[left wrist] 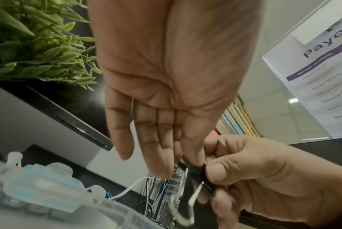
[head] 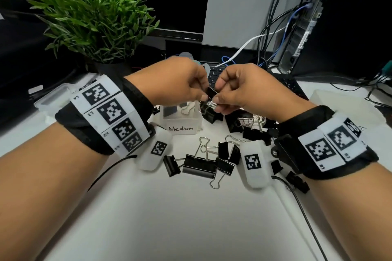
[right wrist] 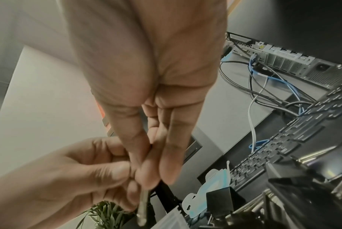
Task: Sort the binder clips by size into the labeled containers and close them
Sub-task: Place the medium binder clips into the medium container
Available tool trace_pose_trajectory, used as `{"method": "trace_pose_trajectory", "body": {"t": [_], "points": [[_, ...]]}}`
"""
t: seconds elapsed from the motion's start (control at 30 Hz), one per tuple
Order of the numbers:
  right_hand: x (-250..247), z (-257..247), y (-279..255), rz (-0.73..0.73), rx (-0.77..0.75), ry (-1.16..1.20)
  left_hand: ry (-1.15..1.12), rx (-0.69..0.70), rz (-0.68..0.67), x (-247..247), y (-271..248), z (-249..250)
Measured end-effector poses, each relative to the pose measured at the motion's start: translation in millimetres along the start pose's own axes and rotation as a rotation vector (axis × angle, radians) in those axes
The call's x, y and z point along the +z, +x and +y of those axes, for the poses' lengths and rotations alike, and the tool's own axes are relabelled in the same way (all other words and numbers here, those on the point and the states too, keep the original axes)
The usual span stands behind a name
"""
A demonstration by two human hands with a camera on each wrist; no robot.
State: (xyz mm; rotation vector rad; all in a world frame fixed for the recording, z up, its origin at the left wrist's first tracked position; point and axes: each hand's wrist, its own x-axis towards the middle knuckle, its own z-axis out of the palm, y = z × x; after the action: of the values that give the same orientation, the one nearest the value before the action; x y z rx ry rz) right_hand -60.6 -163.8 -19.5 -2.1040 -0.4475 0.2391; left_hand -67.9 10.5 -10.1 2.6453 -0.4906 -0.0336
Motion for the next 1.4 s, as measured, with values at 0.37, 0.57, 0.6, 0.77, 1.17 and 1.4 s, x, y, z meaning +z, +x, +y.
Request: {"method": "trace_pose_trajectory", "body": {"t": [0.37, 0.57, 0.6, 0.77, 1.17, 1.4], "points": [[-13, 5, 2, -0.138, 0.034, -0.267, 0.028, -0.046, -0.033, -3, 0, -7], [-1, 0, -6, -0.454, 0.095, -0.630, 0.213, -0.111, -0.190, 2, 3, -15], [0, 0, -6, -0.471, 0.091, -0.667, 0.223, -0.109, -0.200, 2, 3, -15], [3, -1, -8, -0.513, 0.071, -0.747, 0.256, -0.090, -0.231, 1, 2, -14], [1, -4, -13, -0.654, 0.107, -0.768, 0.238, -0.096, -0.188, 2, 3, -16], [2, -1, -11, -0.582, 0.124, -0.839, 0.246, -0.077, -0.266, 5, -1, -9]]}}
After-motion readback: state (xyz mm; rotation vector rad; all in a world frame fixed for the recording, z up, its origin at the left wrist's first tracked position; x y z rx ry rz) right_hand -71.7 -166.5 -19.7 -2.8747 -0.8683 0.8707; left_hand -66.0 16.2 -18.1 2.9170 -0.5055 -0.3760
